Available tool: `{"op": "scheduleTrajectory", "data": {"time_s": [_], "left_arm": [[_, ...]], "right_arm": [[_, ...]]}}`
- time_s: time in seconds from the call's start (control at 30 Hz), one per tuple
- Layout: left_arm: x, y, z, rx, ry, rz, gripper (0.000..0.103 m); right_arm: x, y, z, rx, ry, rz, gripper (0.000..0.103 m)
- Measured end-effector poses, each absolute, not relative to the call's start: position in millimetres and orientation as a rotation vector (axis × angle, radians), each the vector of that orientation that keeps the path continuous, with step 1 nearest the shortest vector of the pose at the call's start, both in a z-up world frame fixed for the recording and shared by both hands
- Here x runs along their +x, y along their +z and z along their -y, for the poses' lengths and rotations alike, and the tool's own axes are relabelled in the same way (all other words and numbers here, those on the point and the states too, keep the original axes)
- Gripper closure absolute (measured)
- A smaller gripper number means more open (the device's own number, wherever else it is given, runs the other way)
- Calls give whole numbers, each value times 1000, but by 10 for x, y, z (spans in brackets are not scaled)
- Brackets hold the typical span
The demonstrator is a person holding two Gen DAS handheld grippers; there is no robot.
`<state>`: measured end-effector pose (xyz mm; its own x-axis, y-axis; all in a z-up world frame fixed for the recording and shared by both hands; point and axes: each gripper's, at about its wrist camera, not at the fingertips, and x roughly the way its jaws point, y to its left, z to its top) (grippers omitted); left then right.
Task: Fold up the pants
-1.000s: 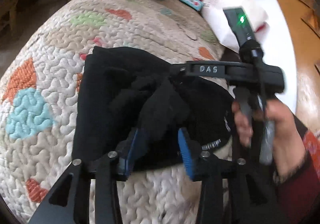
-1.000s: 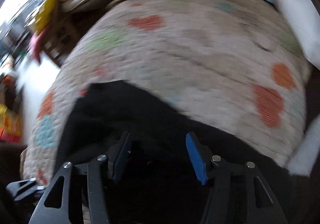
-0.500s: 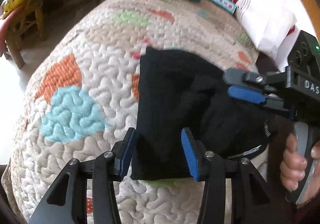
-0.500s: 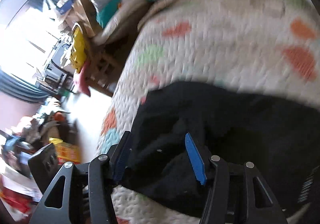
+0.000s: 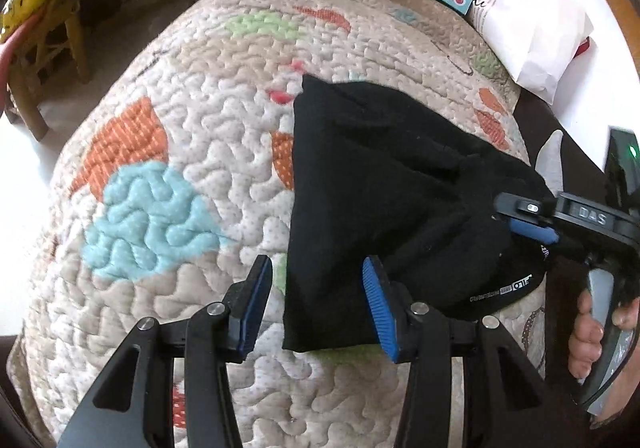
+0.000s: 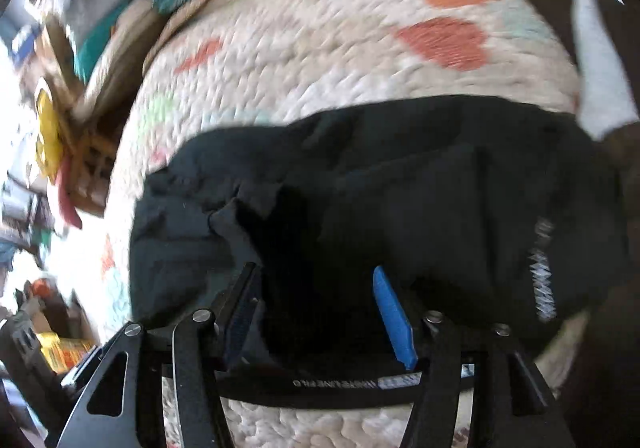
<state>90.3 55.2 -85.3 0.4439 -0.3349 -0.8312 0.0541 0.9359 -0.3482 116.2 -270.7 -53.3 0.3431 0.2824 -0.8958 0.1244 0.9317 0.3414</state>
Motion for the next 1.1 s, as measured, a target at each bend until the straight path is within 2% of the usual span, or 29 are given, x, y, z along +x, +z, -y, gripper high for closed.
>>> {"op": "scheduleTrajectory", "data": {"time_s": [0.17,0.37,0.6,0.73,0.93,1.1], "left_arm": [[1016,-692,-578,-312,-261,-1062,55],[1090,-539,-430,-255,-309,-1020,52],[909,-553,-330,-123,-268,-961,51],[857,-546,-321,-87,-243,-955,51],[850,-597,-457,-143,-239,-952,48],[831,-710,-551,-112,-188,-963,48]], "right_arm": [[738,-445,3131,546,-14,-1114,39],[262,-637,3383,677,-135,-1104,39],[185,-704,3481,703,-211,-1086,39],[187,-694,3406,660,-224,-1077,36],[152,-519,3394,870,55,-929,35],[188,-178,3113,896,295,-844,35]]}}
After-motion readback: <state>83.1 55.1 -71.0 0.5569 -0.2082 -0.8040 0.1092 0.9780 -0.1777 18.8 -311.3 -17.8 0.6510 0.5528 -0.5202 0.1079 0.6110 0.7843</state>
